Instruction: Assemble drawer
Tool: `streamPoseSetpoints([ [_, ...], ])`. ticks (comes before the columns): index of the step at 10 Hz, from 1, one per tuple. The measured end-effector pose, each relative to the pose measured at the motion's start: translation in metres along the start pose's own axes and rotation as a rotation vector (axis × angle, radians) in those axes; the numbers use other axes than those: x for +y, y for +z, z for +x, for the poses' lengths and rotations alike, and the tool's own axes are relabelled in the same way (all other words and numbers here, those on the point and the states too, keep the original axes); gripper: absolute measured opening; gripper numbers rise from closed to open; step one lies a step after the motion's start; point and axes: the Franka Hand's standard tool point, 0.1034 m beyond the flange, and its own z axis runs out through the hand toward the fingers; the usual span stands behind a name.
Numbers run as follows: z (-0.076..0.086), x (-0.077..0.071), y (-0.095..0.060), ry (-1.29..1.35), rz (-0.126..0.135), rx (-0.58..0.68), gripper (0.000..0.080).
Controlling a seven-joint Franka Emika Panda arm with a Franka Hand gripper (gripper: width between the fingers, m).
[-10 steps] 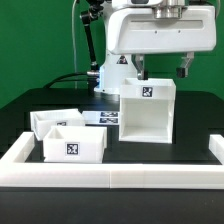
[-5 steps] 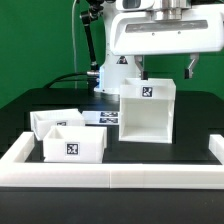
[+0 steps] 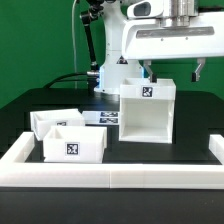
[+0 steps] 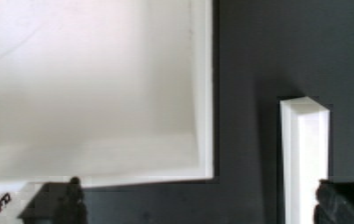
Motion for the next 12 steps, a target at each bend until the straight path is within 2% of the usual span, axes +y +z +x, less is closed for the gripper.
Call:
streamPoseSetpoints([
  [2,-0.002,-0.001,0.001,0.007,0.0,-0.001,0.065],
  [4,-0.027,-0.007,0.004,0.037,0.0,-0.018,0.065],
  [7,-0.05,-0.015,0.019,0.026,0.0,-0.014,0.065],
  [10,-0.056,-0.014,0.028,0.025,-0.001,-0.024,0.065],
  [12,-0.056,-0.015,0.028,0.023,-0.001,-0.024,0.0378],
])
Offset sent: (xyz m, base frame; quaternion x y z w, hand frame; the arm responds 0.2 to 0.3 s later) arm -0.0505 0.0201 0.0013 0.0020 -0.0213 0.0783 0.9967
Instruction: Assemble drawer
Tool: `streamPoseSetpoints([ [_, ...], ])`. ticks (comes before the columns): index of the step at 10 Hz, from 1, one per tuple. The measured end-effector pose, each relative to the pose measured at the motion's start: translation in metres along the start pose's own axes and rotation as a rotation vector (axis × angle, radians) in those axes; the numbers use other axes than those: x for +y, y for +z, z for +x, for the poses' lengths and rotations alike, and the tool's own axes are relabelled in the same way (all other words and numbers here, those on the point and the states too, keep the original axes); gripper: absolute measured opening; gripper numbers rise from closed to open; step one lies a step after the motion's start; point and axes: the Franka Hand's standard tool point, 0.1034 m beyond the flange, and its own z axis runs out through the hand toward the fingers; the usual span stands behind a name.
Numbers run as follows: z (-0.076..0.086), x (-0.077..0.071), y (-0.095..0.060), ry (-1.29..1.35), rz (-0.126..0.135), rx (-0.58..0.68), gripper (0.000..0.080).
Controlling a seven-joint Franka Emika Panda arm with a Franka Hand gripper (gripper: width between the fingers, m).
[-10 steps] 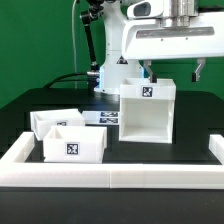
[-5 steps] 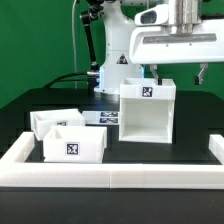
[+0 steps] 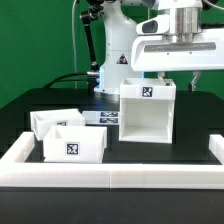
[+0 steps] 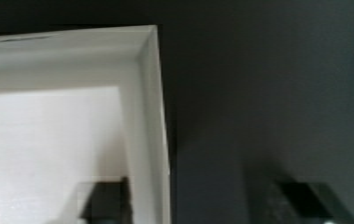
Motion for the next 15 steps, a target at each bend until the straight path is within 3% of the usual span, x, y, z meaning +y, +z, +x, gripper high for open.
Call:
streamPoseSetpoints([
  [1,0.0001,0.0001,0.0,0.0,0.0,0.0,0.0243],
  [2,0.0015,0.0004,-0.0007,-0.001,0.0,0.002,0.0243],
  [3,0.0015,0.0004,-0.0005,-0.001,0.0,0.001,0.0062],
  [4,0.0015,0.0004,-0.0006,-0.001,0.0,0.002,0.0036],
  [15,0.0016,0.0004,-0.0006,-0.001,0.0,0.002,0.0038],
])
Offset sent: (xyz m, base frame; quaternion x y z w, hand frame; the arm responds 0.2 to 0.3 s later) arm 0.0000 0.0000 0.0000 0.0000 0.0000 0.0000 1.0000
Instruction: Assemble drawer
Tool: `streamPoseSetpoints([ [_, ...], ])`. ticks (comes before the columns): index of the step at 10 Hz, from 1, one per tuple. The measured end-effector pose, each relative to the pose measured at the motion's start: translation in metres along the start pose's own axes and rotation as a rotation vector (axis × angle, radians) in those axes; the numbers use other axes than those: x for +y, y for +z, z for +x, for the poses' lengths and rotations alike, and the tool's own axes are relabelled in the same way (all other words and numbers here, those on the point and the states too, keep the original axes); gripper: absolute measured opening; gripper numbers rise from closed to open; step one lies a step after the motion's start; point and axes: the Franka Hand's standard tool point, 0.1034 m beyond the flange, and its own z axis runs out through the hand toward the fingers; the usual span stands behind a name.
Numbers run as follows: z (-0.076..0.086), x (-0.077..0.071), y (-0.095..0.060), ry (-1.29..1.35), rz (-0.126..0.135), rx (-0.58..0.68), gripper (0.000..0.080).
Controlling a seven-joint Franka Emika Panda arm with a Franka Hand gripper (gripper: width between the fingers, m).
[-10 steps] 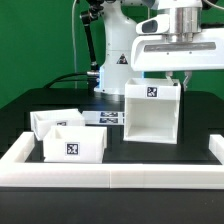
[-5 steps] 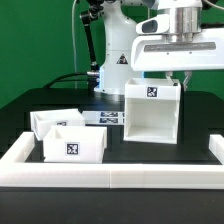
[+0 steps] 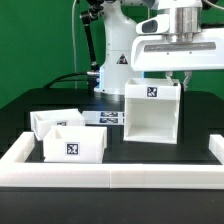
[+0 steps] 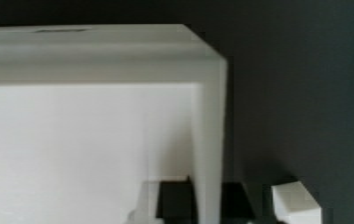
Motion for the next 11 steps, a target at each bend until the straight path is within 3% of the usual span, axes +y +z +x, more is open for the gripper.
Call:
streamPoseSetpoints([
  [2,0.003,0.001,0.0,-0.014,0.001,0.001,0.0038],
  [8,0.083,0.002,0.001,-0.029,0.028,0.065,0.0038],
  [11,0.11,-0.006,0.003,-0.024,0.04,0.089,0.0038],
])
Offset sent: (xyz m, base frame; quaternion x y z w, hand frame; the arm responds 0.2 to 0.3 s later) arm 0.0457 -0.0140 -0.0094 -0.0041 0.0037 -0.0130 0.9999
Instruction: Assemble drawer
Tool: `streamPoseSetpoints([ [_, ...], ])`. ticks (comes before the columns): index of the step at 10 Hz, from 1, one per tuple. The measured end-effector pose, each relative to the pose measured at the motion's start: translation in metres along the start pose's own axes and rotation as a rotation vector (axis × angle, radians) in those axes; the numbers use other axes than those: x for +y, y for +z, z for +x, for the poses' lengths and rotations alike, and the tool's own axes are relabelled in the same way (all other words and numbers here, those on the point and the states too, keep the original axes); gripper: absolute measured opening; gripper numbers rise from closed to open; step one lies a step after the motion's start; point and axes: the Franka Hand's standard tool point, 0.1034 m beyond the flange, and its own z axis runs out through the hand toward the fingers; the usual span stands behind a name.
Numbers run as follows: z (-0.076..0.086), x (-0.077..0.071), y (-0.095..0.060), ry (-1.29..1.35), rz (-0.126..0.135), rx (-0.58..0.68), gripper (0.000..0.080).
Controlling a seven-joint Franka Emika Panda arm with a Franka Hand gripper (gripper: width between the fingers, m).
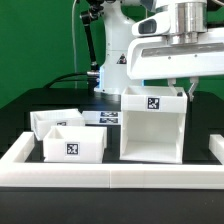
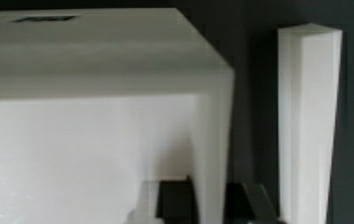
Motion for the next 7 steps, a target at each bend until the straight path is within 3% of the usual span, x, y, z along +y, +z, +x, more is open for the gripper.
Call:
streamPoseSetpoints([
  [4,0.033,-0.011,0.004,0.005,0.018,0.041,0.0039],
  [7,0.033,-0.011,0.003,0.007,0.018,0.043,0.0041],
])
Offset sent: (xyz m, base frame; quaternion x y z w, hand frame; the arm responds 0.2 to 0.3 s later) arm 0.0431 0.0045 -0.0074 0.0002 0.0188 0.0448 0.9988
